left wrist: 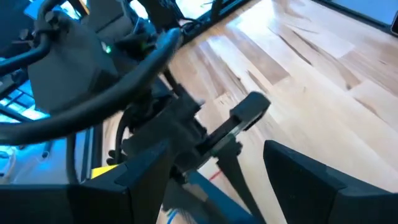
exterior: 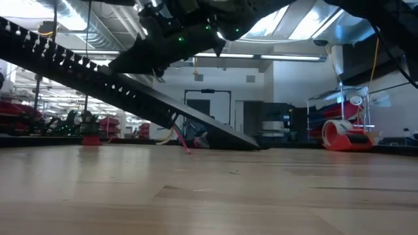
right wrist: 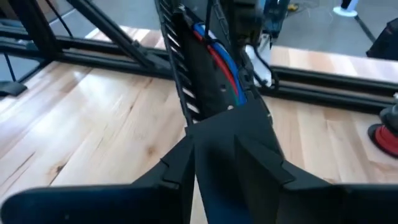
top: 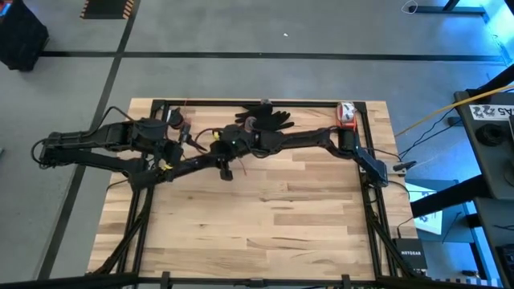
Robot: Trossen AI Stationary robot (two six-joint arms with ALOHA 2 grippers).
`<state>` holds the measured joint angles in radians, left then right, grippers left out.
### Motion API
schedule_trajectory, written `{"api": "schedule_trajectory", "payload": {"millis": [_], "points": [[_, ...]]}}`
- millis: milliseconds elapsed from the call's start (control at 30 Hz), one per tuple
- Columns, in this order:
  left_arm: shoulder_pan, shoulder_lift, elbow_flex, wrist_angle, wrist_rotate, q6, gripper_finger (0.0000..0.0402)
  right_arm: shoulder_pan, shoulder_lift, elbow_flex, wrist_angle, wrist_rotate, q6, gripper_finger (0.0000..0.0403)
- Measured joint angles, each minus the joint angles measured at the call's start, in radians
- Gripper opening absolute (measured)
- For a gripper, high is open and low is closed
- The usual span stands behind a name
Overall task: Ziptie cables
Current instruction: Close the black cable duct lid
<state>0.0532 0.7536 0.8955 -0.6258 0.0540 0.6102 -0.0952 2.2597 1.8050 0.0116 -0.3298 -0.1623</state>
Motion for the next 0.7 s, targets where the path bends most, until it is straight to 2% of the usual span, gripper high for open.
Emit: {"api": "schedule_trajectory", "payload": {"millis": [367, 700], "points": [[0.000, 0.003, 0.000, 0.087, 0.001, -0.005, 0.0250, 0.004, 0.000, 0.000, 0.049, -0.049, 0.004, 0.0105], [0.000, 0.003, 0.000, 0.085, 0.001, -0.008, 0.0250, 0.010, 0.000, 0.000, 0.048, -0.040, 0.028, 0.0105]]}}
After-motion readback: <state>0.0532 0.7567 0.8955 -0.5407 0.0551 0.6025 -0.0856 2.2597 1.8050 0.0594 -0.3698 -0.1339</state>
